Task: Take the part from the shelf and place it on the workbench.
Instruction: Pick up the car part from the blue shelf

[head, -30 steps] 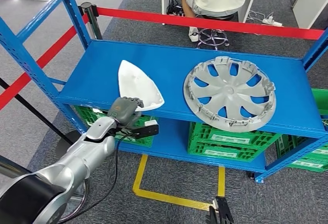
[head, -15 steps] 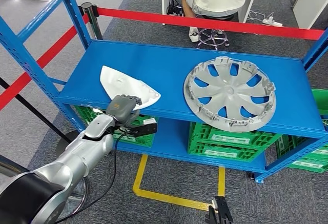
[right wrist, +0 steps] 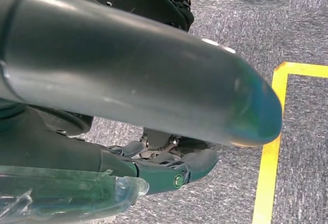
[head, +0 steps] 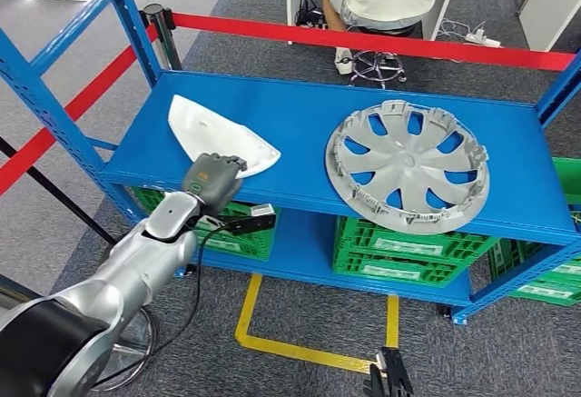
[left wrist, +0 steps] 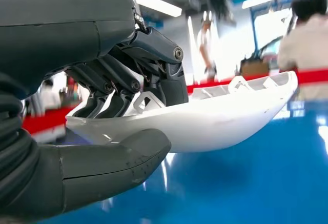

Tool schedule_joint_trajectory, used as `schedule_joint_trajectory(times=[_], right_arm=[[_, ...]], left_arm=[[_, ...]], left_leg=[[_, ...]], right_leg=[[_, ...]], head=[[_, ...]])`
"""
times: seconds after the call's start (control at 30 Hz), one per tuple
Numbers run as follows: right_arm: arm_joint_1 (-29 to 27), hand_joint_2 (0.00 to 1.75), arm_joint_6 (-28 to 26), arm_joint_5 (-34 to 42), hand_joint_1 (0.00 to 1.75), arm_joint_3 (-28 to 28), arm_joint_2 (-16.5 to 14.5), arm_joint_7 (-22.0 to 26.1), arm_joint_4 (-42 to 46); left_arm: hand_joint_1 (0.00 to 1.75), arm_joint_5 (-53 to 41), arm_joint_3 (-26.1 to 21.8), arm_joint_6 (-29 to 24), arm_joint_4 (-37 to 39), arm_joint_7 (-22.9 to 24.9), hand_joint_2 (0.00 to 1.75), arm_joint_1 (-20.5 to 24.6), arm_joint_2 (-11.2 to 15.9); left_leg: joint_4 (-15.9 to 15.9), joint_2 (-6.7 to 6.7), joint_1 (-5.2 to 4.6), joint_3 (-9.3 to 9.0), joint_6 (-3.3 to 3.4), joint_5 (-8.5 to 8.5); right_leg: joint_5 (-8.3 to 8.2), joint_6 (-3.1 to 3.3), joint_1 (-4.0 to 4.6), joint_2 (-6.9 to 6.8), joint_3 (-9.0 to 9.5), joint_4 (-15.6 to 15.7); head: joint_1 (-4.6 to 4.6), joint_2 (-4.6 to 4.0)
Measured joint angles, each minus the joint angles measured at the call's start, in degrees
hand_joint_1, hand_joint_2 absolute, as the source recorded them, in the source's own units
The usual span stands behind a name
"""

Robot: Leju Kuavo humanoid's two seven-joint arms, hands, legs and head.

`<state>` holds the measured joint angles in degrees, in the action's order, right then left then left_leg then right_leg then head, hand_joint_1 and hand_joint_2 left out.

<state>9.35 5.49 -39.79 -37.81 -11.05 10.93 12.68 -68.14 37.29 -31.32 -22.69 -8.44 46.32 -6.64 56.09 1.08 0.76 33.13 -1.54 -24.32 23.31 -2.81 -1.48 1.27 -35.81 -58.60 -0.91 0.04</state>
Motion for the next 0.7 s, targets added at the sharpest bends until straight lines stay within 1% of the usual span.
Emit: schedule_joint_trajectory(times=[0.13, 0.33, 0.7], right_arm=[[0.15, 0.00, 0.00, 0.44, 0.00, 0.10, 0.04, 0.08, 0.00], [0.62, 0.00, -0.01, 0.91, 0.00, 0.40, 0.04, 0.41, 0.00], [0.97, 0.00, -0.36, 1.50, 0.00, 0.44, 0.25, 0.68, 0.00]], left_arm=[[1.69, -2.53, 1.05, -0.98, -1.99, 0.00, 1.75, 2.26, 0.53], [1.69, -4.58, 2.55, -0.12, -5.30, 0.19, 1.75, 5.04, 1.11], [1.69, -4.96, 3.40, -0.11, -7.29, 0.46, 1.75, 6.01, 1.55]], left_leg=[[0.00, 0.00, -0.01, 0.00, 0.00, 0.00], [0.01, 0.00, -0.01, 0.00, 0.01, 0.00], [0.01, 0.00, -0.01, 0.00, 0.01, 0.00]], right_leg=[[0.00, 0.00, 0.00, 0.00, 0.01, 0.00], [0.00, 0.00, -0.01, 0.01, 0.01, 0.00], [0.00, 0.00, -0.01, 0.01, 0.01, 0.01]], head=[[0.01, 0.00], [-0.01, 0.00], [0.00, 0.00]])
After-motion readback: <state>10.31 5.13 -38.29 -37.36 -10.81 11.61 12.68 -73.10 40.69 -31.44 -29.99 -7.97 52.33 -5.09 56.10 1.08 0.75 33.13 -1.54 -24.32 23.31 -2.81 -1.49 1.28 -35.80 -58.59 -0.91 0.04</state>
